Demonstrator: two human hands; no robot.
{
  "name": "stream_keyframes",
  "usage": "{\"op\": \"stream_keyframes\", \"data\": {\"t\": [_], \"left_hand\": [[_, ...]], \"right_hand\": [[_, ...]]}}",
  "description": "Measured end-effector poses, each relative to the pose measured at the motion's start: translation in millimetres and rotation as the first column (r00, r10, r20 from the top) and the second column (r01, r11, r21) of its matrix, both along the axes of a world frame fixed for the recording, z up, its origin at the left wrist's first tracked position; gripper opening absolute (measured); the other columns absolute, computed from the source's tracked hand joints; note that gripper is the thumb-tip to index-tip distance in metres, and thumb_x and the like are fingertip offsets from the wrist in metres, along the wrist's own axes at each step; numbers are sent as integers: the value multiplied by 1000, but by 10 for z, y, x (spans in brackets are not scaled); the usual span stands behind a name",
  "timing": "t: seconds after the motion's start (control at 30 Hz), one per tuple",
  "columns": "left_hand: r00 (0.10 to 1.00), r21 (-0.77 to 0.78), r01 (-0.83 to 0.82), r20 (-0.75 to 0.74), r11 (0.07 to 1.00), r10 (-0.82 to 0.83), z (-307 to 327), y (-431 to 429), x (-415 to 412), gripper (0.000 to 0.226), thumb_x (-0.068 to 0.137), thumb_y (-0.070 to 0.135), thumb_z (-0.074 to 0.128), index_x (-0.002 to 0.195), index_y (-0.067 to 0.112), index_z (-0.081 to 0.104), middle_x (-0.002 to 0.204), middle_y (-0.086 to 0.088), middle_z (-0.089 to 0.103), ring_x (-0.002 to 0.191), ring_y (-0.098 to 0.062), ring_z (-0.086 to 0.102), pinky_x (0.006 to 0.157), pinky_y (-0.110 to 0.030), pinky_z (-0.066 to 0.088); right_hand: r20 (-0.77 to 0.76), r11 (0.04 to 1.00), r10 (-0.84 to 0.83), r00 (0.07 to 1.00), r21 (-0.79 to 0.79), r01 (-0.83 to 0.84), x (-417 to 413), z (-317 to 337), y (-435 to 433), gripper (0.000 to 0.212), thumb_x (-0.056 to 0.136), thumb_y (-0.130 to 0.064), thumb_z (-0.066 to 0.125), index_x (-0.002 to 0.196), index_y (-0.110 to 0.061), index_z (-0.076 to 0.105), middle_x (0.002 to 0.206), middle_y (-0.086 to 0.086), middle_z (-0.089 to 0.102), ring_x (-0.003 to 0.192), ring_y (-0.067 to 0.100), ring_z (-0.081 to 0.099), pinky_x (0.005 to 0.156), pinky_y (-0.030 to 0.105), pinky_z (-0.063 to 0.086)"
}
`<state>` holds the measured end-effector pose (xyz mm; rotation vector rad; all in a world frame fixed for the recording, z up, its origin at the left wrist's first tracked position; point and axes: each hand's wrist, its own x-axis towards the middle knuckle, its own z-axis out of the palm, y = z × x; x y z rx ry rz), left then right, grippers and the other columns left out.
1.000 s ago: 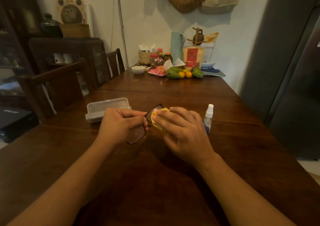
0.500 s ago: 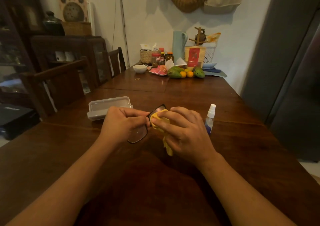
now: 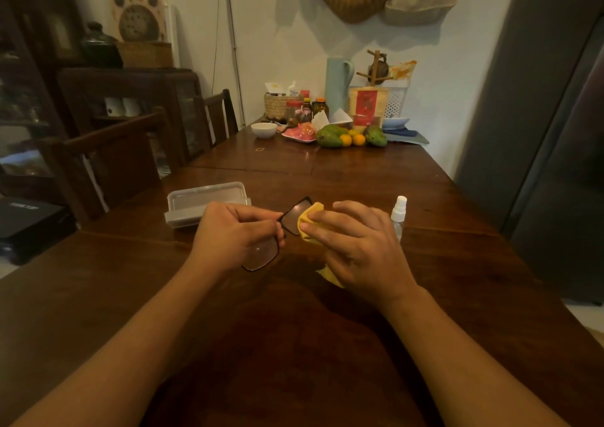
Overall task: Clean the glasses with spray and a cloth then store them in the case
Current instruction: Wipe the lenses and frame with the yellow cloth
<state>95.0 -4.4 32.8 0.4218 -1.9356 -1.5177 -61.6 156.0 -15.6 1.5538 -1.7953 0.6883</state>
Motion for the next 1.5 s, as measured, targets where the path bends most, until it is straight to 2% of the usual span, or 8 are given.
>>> {"op": "stream_keyframes", "data": {"t": [0.17,0.37,0.57,0.77,0.9,1.0,1.27,1.5], "left_hand": [[1000,-10,6,-1,1000,-6,3,16,-21,18,80,0,71,79,15,81,71,-13,75,66,-19,73,60,-21,56],[1000,4,-21,4,1000,21,-1,-33,4,19,81,1,70,81,17,81,72,-13,76,69,-22,73,71,-33,60],[999,-49,-20,40,999,22,-16,0,-8,14,78,7,74,78,19,81,74,-7,77,77,-23,74,76,-40,57],[999,-31,-25,34,999,26,2,6,0,18,81,3,70,78,17,81,71,-12,76,72,-22,73,73,-36,58],[1000,-28,-28,8,999,28,1,41,-13,17,81,0,71,78,14,81,70,-12,75,68,-19,73,64,-24,57],[999,-44,-35,10,998,35,10,48,-11,15,79,2,73,76,15,80,72,-7,77,72,-17,74,62,-20,56],[998,-32,-51,26,998,52,10,62,-13,19,80,0,71,75,16,80,70,-10,76,69,-19,73,65,-28,57],[997,-48,-69,39,996,71,2,73,-19,15,78,-2,72,80,10,80,69,-10,76,69,-19,73,68,-30,58]], "right_hand": [[33,999,14,999,36,-15,113,1,-86,53,91,-32,58,143,-32,48,149,-11,49,134,17,42,94,41,40],[34,1000,20,999,15,-20,21,-15,-21,46,91,-27,57,136,-31,58,141,-9,56,132,18,46,92,46,42],[52,995,58,997,80,-62,113,-18,-96,54,92,-31,53,146,-34,44,152,-11,44,136,16,39,97,40,38],[91,998,49,995,21,-51,22,-39,-30,48,90,-24,52,137,-36,54,143,-10,53,131,18,44,91,44,42],[102,999,25,994,18,-27,52,-51,-84,55,91,-22,60,143,-35,48,147,-7,49,133,20,42,93,47,43],[81,997,57,995,41,-61,115,-43,-128,52,94,-27,52,145,-37,44,149,-7,46,134,19,41,95,43,41],[54,999,29,998,14,-30,54,-22,-57,43,91,-28,59,133,-38,59,137,-6,55,126,23,45,86,45,42],[219,993,117,969,-15,-117,22,-38,-70,39,90,-27,58,126,-42,65,133,-10,53,125,20,40,87,52,46]]}}
